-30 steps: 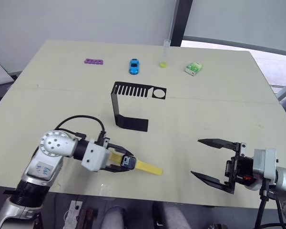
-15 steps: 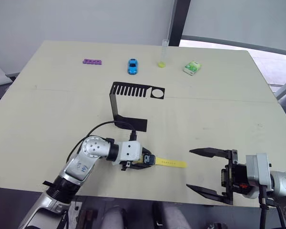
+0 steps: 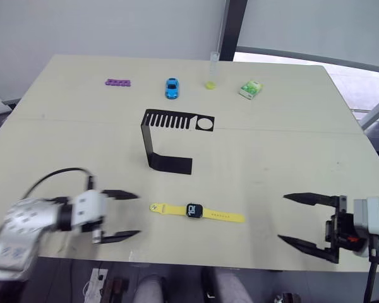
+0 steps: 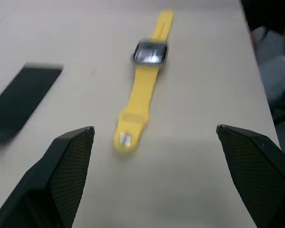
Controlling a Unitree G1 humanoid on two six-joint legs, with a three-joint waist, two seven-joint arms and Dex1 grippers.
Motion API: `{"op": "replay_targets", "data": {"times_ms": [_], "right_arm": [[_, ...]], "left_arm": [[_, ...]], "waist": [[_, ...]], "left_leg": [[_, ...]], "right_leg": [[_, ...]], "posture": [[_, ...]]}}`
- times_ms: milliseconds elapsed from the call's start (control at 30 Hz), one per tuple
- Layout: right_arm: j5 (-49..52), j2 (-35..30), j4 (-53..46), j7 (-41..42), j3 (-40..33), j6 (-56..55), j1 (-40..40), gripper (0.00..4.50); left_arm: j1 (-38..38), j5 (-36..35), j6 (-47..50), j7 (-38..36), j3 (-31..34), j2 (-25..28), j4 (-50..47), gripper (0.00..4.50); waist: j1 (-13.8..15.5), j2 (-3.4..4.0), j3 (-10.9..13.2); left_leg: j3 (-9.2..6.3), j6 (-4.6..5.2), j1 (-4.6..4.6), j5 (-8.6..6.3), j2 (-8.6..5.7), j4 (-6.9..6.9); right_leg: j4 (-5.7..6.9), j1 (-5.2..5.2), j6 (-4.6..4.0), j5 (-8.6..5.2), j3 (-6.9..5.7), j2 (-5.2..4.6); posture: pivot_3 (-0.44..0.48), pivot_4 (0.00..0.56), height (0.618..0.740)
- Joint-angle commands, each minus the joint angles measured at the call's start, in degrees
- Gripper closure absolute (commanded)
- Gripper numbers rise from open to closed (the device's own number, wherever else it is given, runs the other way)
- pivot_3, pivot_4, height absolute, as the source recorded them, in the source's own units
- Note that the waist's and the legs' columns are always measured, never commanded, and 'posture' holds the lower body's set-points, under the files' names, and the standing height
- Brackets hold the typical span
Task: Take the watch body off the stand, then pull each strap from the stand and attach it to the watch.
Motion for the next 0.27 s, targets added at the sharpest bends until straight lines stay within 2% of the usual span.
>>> {"op": "replay_targets", "data": {"times_ms": [33,167,267], "right_arm": [[-2.85,-1.08,6.34,3.56,-2.06,-5.59,-2.45,0.00],[-4.76,-1.19,12.30,3.73,-0.55,-7.84,-7.10,0.00],[-6.08,-1.15,14.91,3.41,1.61,-8.67,-10.72,0.00]], "left_arm": [[3.69,1.32,-2.14,5.50,8.46,-1.07,1.53,0.07],[4.92,4.63,-7.67,10.06,13.52,-1.47,6.26,0.07],[5.85,5.05,-8.46,12.04,14.00,-2.18,5.27,0.07]], "waist": [[0.60,-0.02,-0.01],[0.89,-0.03,-0.01],[0.84,-0.03,-0.01]], "left_leg": [[-0.03,0.06,0.00,-0.03,0.00,0.03],[-0.04,0.10,0.00,-0.07,-0.02,0.05],[-0.02,0.07,-0.01,-0.10,-0.01,0.04]], "right_leg": [[-0.02,0.05,0.01,0.01,-0.03,0.00],[-0.10,0.09,0.03,0.02,-0.07,0.00],[-0.11,0.08,0.03,0.02,-0.07,0.00]], "posture": [[0.000,0.150,0.740],[0.000,0.150,0.740],[0.000,0.150,0.740]]}}
